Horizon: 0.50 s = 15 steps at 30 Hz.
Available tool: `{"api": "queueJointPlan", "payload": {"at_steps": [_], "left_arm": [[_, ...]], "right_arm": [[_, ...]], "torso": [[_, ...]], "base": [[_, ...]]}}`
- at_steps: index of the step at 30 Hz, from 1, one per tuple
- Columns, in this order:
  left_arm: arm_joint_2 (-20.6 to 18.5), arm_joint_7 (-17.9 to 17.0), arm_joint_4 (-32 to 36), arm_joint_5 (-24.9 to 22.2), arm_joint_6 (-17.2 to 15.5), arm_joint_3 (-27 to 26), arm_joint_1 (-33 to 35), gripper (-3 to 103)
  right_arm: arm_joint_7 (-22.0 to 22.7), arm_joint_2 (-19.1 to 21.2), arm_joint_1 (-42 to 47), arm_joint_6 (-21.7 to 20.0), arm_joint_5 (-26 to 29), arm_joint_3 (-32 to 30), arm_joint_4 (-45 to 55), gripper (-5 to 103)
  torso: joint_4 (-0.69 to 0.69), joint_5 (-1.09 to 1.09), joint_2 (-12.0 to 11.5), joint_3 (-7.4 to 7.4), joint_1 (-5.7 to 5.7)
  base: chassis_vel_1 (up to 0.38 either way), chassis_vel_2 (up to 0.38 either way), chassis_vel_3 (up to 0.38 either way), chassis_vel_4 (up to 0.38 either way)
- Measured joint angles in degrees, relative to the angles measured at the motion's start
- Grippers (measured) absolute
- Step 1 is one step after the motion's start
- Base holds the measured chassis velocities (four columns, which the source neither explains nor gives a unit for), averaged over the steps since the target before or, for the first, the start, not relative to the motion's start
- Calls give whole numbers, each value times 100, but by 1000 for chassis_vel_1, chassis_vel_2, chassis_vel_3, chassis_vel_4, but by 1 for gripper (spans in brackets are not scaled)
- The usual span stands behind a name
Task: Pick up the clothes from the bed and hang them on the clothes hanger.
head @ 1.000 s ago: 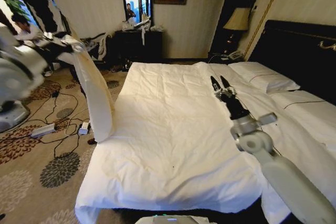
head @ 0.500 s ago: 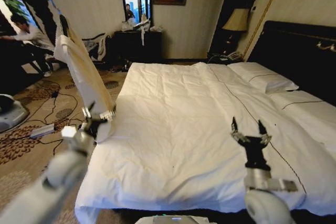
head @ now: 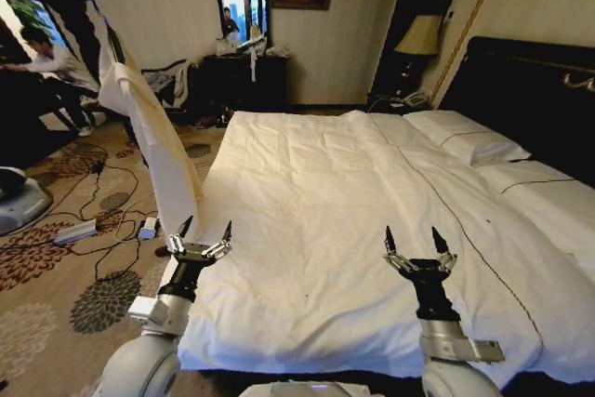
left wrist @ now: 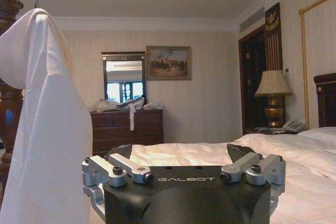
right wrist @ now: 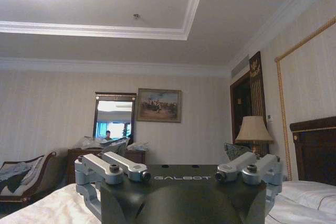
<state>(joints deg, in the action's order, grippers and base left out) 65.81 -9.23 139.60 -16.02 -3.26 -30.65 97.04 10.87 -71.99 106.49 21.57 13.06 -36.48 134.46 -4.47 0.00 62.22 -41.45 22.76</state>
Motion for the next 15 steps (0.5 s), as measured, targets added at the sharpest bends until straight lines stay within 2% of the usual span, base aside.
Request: {"api": "queueJointPlan", "payload": {"at_steps": [15], "left_arm": [[-37,0,-28,-56,-15,6,-38,100]], "right_arm": [[-14,17,-19,-8,45,-1,-12,100]], "torso": [[1,0,-1,0,0]], "base": [[0,0,0,0]]}}
